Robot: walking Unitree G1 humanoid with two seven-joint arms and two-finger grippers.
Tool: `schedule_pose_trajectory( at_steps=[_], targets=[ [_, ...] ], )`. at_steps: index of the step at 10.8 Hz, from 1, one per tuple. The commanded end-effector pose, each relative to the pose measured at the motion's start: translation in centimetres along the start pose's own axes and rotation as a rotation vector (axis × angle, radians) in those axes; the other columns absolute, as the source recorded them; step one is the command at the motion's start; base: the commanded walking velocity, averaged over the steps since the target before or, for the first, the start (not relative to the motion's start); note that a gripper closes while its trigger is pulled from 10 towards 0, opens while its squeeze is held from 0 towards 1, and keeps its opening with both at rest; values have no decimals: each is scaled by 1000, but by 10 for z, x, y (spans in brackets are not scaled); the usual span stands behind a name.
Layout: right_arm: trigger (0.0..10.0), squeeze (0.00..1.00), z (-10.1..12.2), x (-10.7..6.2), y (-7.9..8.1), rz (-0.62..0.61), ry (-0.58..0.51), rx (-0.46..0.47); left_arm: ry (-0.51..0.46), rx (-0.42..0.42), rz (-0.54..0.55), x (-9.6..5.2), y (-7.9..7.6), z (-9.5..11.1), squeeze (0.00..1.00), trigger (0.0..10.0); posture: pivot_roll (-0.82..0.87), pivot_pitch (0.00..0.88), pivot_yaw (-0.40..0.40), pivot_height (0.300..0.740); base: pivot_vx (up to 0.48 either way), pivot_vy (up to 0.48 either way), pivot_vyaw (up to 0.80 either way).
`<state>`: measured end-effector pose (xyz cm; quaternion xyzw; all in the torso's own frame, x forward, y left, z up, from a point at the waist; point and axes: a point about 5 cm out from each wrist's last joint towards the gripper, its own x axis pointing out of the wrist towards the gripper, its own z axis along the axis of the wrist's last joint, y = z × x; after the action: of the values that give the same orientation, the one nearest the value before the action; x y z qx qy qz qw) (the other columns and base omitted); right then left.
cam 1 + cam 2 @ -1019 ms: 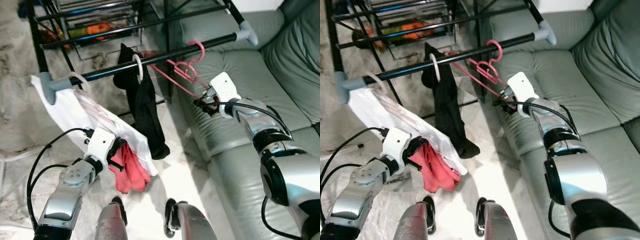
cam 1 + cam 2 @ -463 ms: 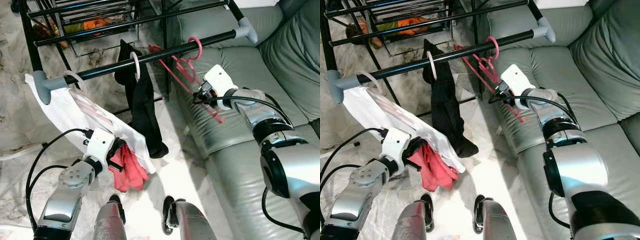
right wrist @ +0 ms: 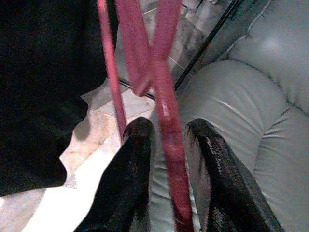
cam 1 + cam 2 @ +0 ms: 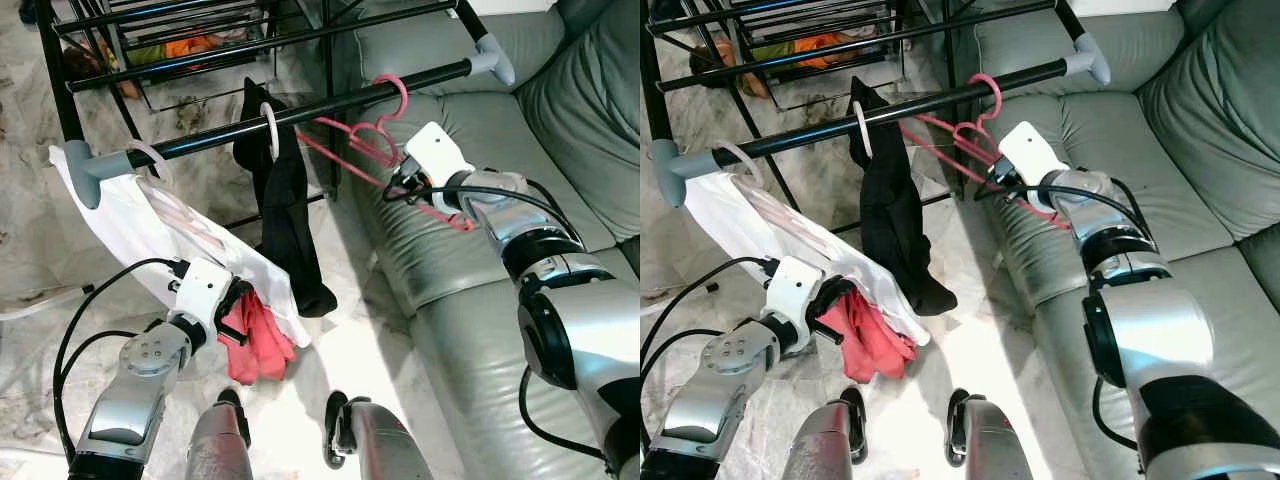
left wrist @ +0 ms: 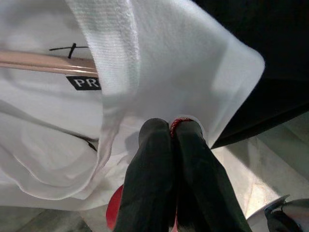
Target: Hang hanger
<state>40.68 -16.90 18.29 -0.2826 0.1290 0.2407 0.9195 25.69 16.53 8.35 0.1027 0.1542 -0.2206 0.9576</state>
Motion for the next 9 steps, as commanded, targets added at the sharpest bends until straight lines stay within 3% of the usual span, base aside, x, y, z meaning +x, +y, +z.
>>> schedule_pose_trajectory(
  at_steps=[1,2,4,7,8,9],
  targets=[
    [667,0,1,0,-1,-2,4,35,21,10,-15,-2,-4,-4,0,10000,55,268,-92,740,0,0,0],
    [1098,0,2,1,-1,0,2,34,23,10,-17,-2,-4,-4,0,10000,58,265,-91,740,0,0,0],
    [118,0,4,1,0,3,-12,58,25,14,-16,-1,-3,-4,0,10000,62,257,-89,740,0,0,0],
    [0,0,8,0,-4,-16,-49,143,25,19,-20,0,-2,-3,0,10000,63,248,-86,740,0,0,0],
    [0,0,8,-2,-10,-71,-59,168,25,21,-20,1,-2,-2,0,10000,65,246,-88,740,0,0,0],
    [4118,0,6,-4,-14,-121,-73,184,24,21,-18,0,-2,-2,0,10000,66,241,-90,740,0,0,0]
  ],
)
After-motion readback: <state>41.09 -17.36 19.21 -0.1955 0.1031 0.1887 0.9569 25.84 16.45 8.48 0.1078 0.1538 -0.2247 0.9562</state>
